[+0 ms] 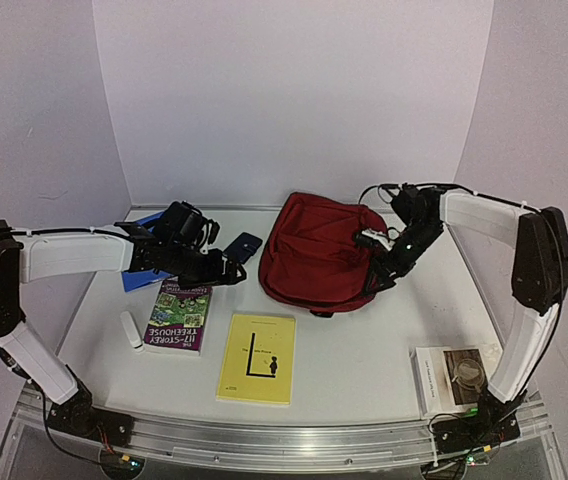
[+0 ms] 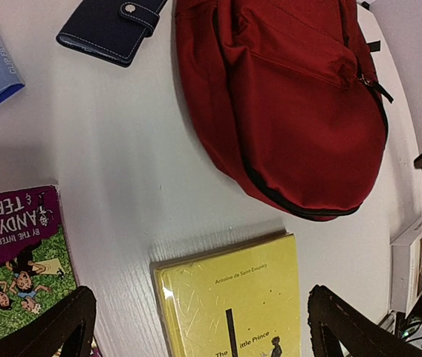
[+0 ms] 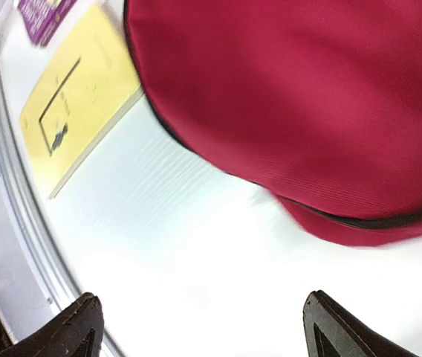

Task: Pack the student bag
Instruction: Adjust the student bag at the center of the board.

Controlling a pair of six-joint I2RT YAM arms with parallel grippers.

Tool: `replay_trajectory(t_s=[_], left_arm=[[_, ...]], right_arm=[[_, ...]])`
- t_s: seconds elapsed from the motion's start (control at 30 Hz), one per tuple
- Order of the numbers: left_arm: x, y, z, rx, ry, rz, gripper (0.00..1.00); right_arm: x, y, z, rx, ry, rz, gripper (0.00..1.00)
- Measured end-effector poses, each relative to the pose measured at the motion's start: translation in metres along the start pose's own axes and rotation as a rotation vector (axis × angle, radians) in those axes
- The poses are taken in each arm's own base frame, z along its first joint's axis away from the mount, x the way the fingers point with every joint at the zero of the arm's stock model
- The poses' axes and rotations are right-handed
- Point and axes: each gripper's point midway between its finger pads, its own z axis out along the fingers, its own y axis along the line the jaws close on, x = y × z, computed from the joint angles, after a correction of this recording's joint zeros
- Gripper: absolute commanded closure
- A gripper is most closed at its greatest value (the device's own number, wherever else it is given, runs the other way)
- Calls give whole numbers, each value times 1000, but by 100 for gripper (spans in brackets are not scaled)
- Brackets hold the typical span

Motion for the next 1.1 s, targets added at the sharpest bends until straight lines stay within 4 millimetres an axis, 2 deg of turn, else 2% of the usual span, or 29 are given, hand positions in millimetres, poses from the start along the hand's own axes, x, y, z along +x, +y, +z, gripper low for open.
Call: replay_trajectory(t_s=[0.07, 0.13, 0.27, 0.33, 0.4, 0.5, 0.57, 0.77, 0.9, 1.0, 1.1], left_arm=[[0, -2, 0, 9, 0, 0, 0], [0, -4, 0, 19, 3, 1, 0], [0, -8, -1, 34, 6, 4, 0], [0, -10, -1, 35, 7, 5, 0], [1, -11, -1, 37, 8, 5, 0], [1, -12, -1, 38, 8, 6, 0], [2, -12, -1, 37, 8, -2, 0], [3, -14, -1, 41, 9, -9, 0], [4, -17, -1, 44, 12, -8, 0], [5, -17, -1, 44, 13, -8, 0], [4, -16, -1, 39, 10, -7, 0]], right_arm=[[-16, -15, -20, 65, -50, -4, 9], [-34, -39, -43, 141, -108, 25, 11], [-75, -110, -77, 289, -229, 118, 13], [-89, -151, -81, 358, -265, 181, 13], [-99, -181, -79, 408, -284, 231, 11], [-114, -216, -68, 470, -303, 282, 5], [-122, -232, -62, 507, -317, 297, 3], [-138, -262, -51, 573, -360, 295, 12], [-136, -271, -37, 577, -347, 291, 26], [-131, -276, -27, 577, -330, 292, 40], [-122, -279, -18, 571, -307, 298, 65]])
